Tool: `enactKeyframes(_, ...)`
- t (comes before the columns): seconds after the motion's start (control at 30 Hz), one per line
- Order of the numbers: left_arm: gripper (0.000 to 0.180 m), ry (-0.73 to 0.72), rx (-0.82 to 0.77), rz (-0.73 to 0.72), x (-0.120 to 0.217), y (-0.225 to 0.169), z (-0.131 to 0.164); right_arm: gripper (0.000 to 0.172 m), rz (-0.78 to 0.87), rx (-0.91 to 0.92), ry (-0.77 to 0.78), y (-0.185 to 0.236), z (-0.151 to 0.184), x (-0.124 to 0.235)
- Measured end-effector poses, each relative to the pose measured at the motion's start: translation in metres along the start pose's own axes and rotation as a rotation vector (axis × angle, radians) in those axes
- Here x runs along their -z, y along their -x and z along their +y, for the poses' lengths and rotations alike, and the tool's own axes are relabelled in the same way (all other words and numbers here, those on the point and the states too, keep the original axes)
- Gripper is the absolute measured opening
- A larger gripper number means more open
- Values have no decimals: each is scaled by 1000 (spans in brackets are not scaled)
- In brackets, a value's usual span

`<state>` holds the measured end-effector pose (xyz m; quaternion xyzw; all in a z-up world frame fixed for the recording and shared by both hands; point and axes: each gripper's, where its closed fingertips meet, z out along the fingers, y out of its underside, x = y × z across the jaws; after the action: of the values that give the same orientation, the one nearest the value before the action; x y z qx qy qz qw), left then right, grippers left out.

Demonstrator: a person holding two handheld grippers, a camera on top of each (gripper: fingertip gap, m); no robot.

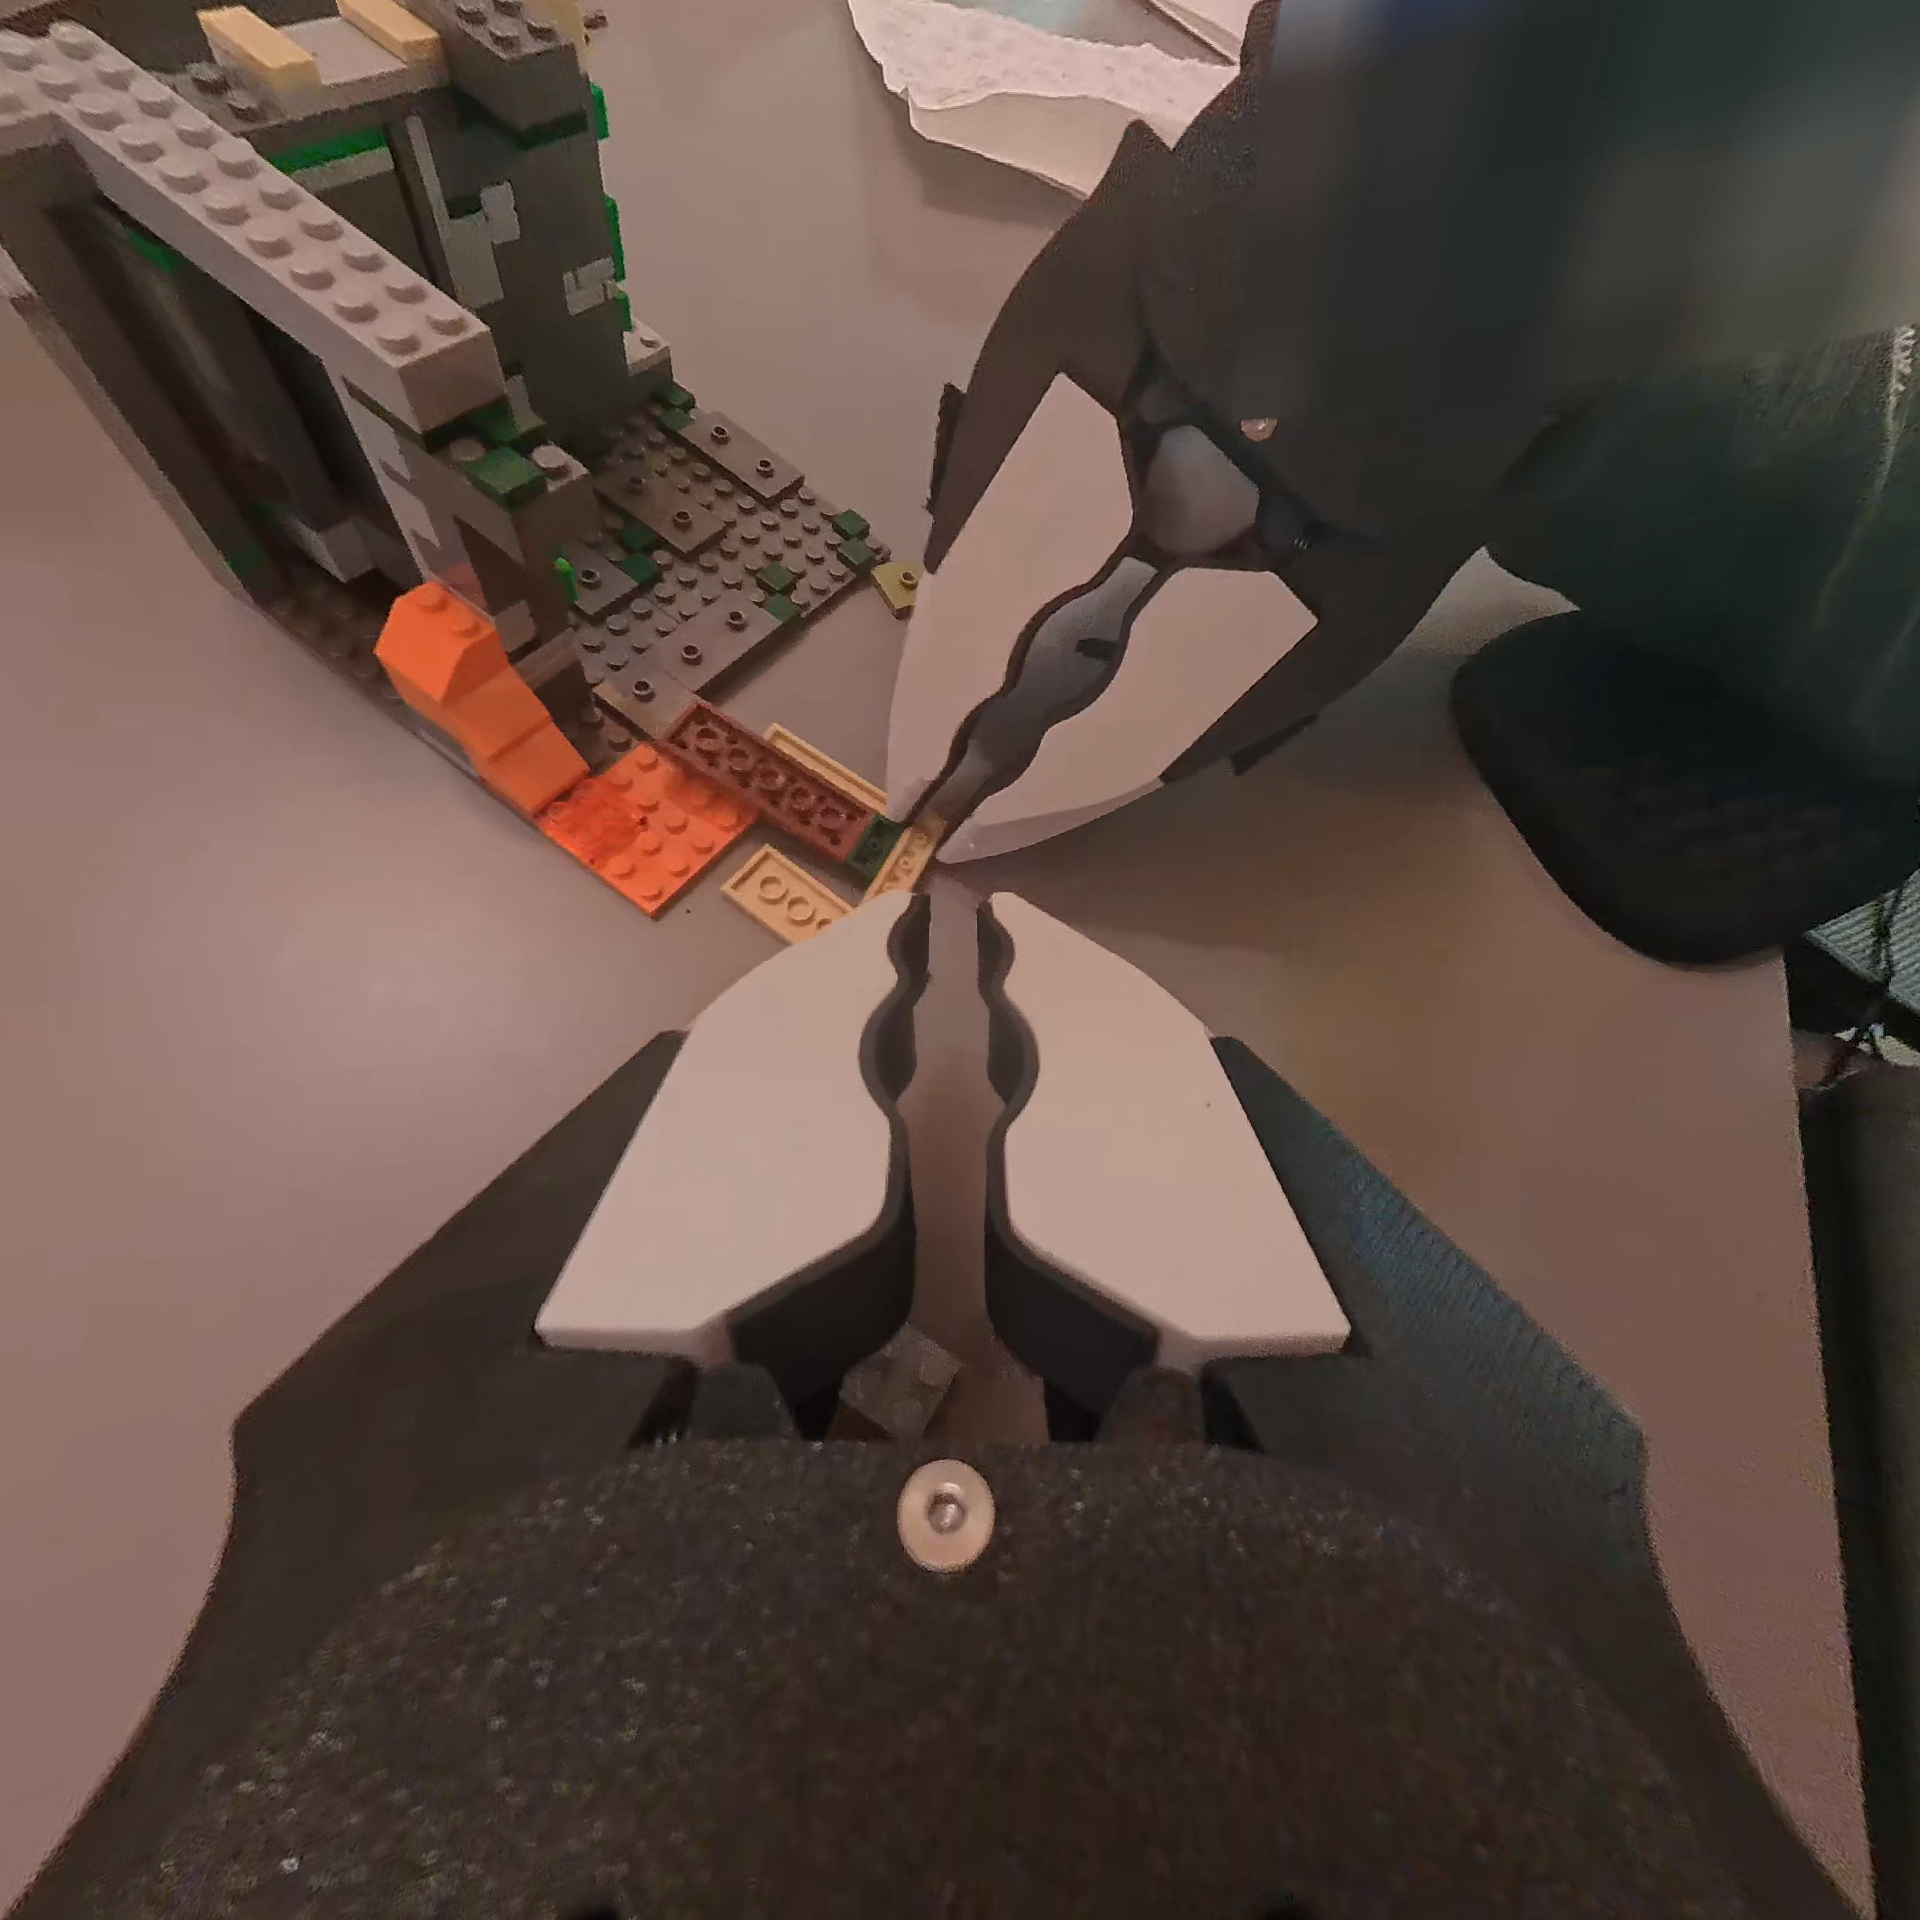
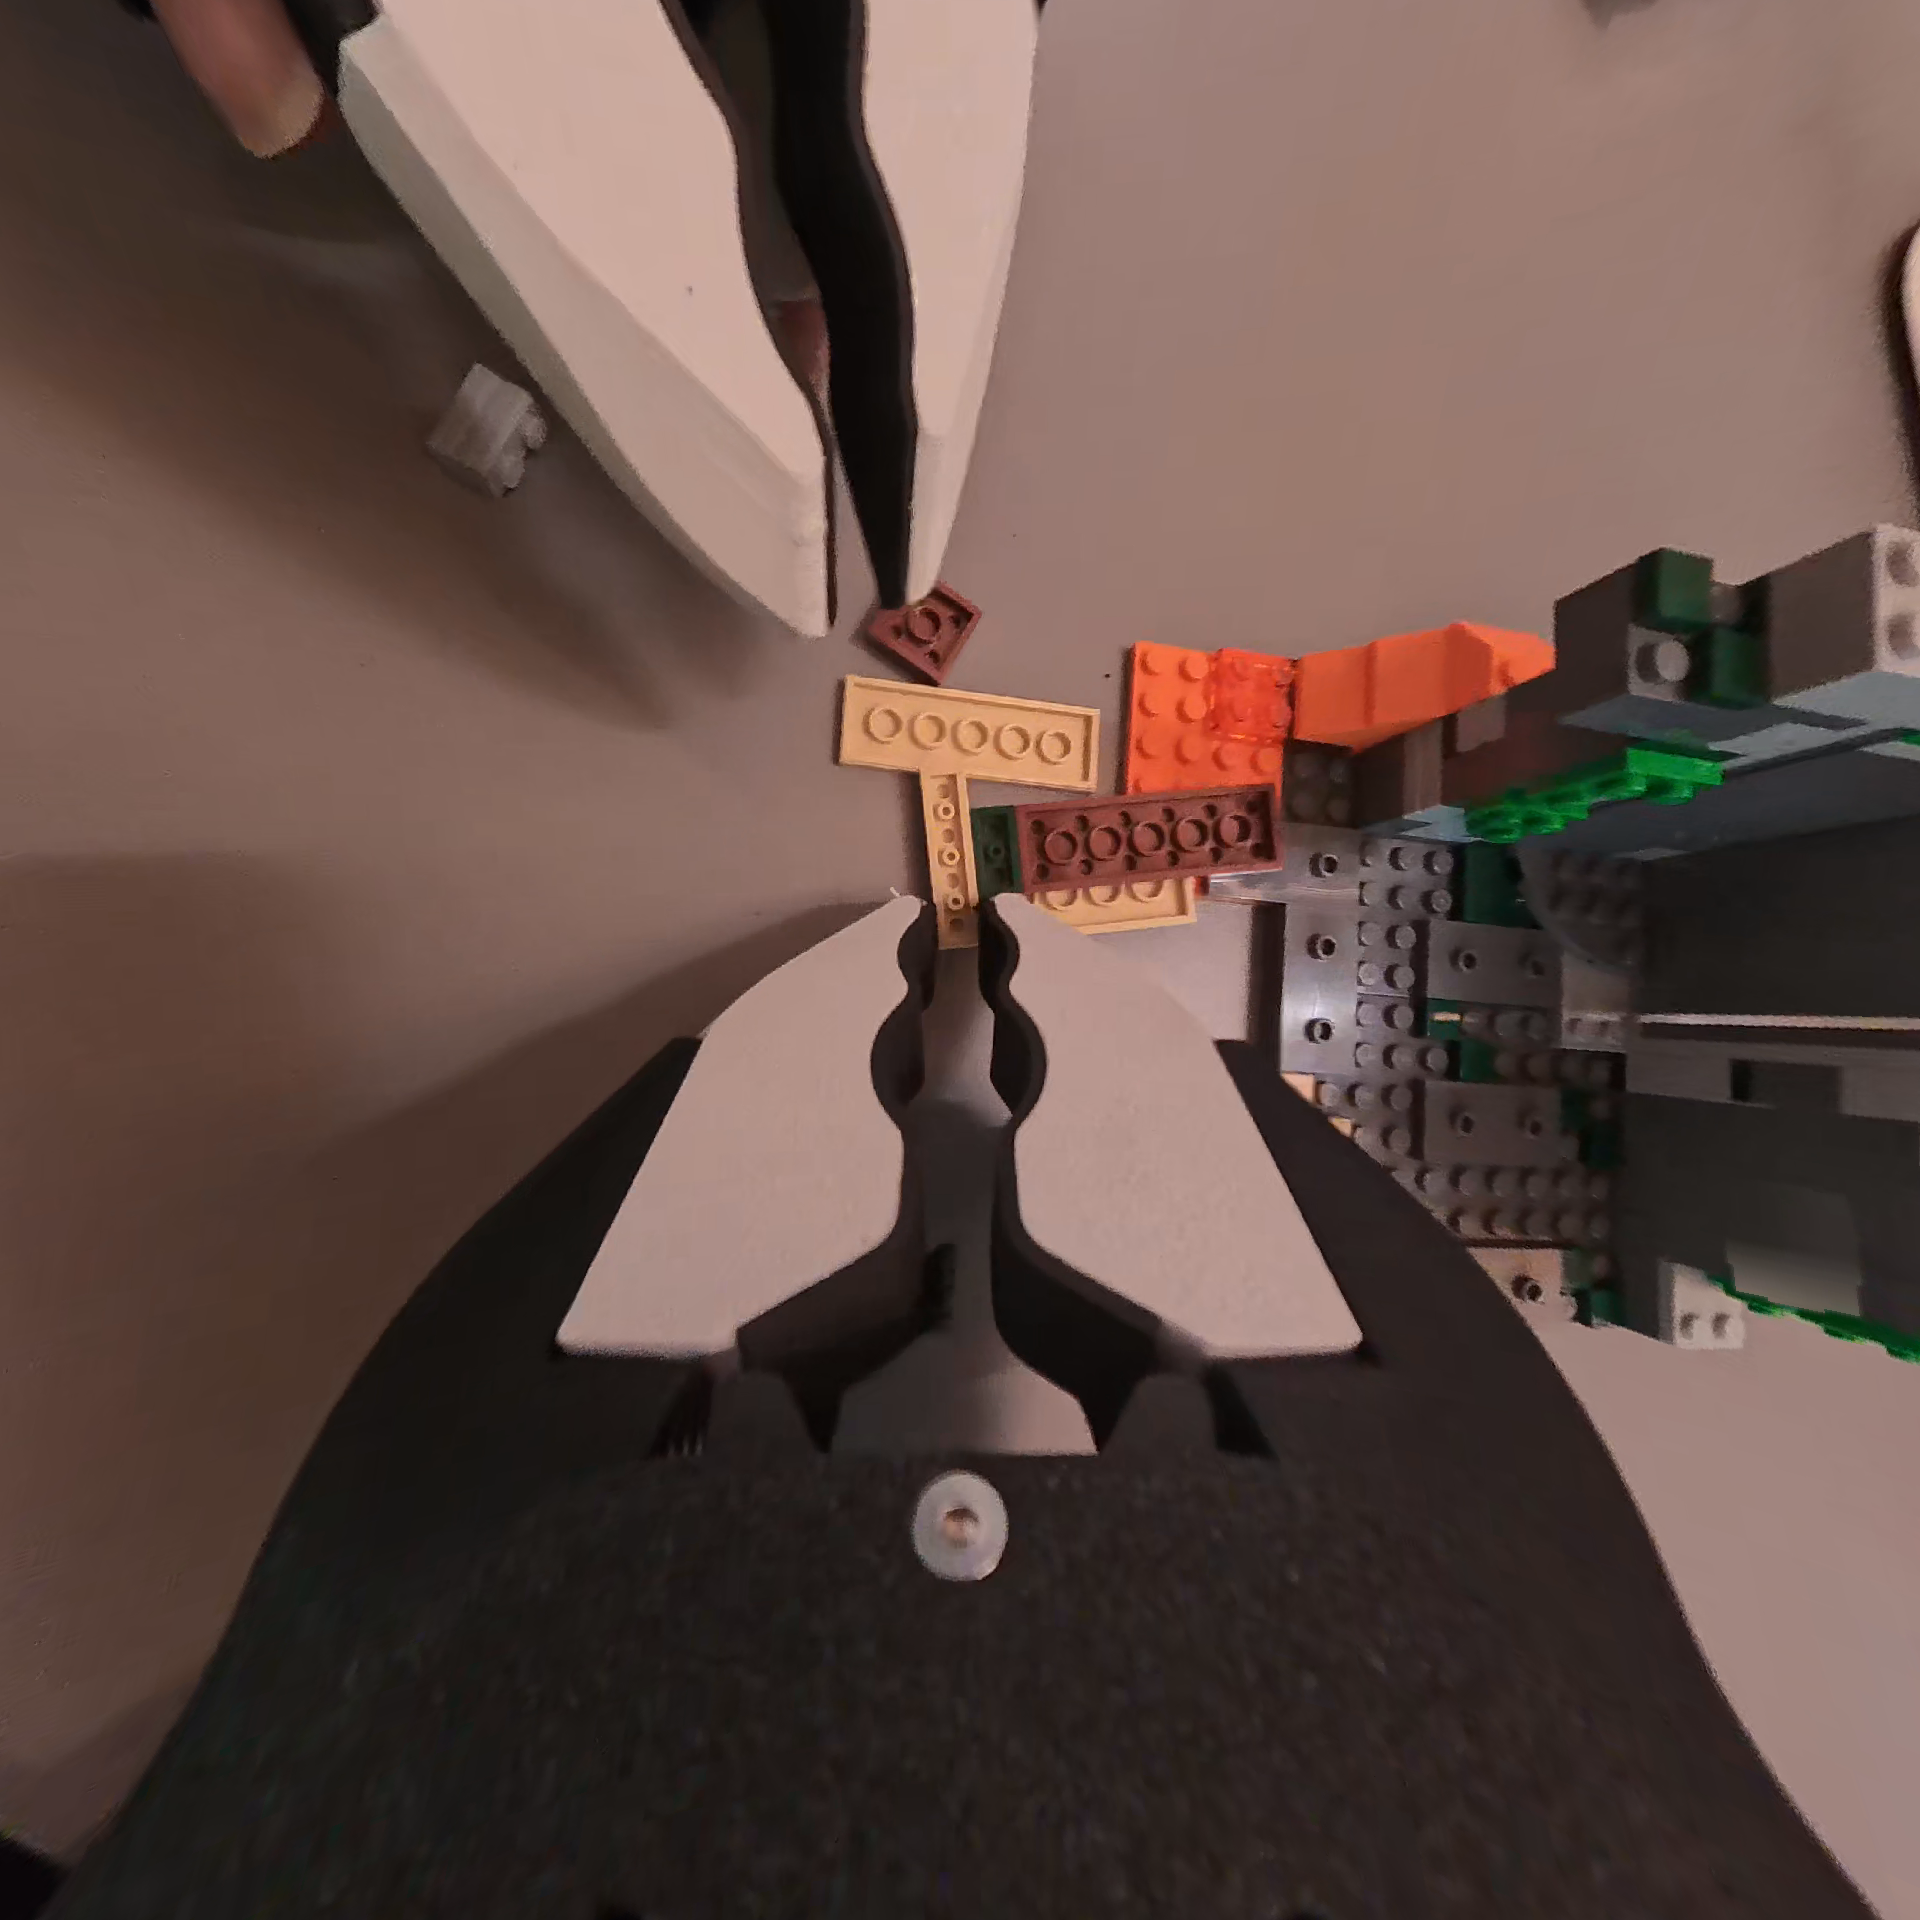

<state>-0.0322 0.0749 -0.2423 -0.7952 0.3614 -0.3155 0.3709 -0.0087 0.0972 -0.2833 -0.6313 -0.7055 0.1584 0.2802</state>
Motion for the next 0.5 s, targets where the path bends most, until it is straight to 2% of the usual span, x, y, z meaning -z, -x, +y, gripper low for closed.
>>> enactKeyframes(0.03,9,-2,-18,-6,1,1,0,8,-21,-4,-14,4,-1,1)
enactKeyframes(0.13,19,-14,-115,-14,4,-1,-3,7,-128,-67,-133,19,-9,11)
enactKeyframes(0.33,34,-47,-448,-45,9,-19,-10,7,-408,-186,-461,39,-32,69)
enactKeyframes(0.5,44,-113,-690,-68,4,-47,-19,7,-616,-201,-518,64,-38,81)
